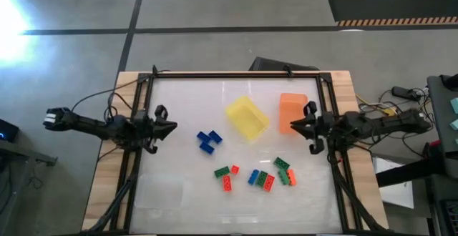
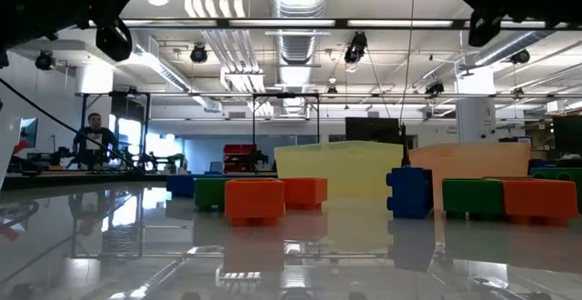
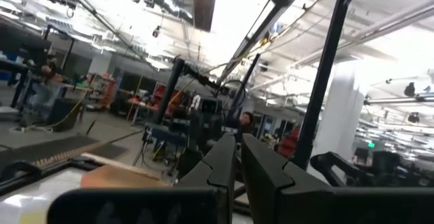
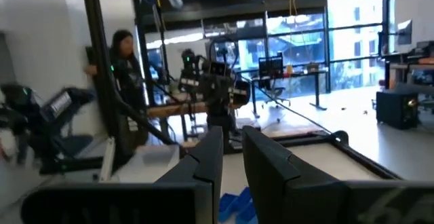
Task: Sort & place blocks by color
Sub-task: Put the blue game piece into the yellow bin
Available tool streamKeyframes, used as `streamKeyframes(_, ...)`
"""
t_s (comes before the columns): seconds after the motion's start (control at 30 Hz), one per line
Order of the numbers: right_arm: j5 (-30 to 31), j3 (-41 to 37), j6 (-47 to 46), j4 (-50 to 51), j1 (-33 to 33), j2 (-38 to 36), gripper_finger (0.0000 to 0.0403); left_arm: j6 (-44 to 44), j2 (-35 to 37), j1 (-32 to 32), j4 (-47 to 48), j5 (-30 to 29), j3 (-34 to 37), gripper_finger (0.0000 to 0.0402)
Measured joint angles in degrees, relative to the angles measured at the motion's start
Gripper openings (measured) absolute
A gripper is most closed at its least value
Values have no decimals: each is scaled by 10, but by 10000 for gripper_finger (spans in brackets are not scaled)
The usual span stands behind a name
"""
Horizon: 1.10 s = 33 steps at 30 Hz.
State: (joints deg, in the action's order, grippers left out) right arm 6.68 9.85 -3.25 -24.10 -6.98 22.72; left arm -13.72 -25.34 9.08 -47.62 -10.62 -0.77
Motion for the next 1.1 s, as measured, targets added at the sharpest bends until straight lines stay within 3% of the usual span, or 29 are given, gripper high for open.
streamKeyframes(0.2, -37, 58, 26, 0, -2, 111, 48, 97, -18, 0, -59, -1, -4, 10)
streamKeyframes(0.9, -37, 337, 68, 192, -64, 389, 42, 113, -7, 0, -119, -7, -4, 10)
streamKeyframes(1.1, -36, 411, 44, 304, -80, 442, 22, 145, 1, 0, -123, -8, -5, 10)
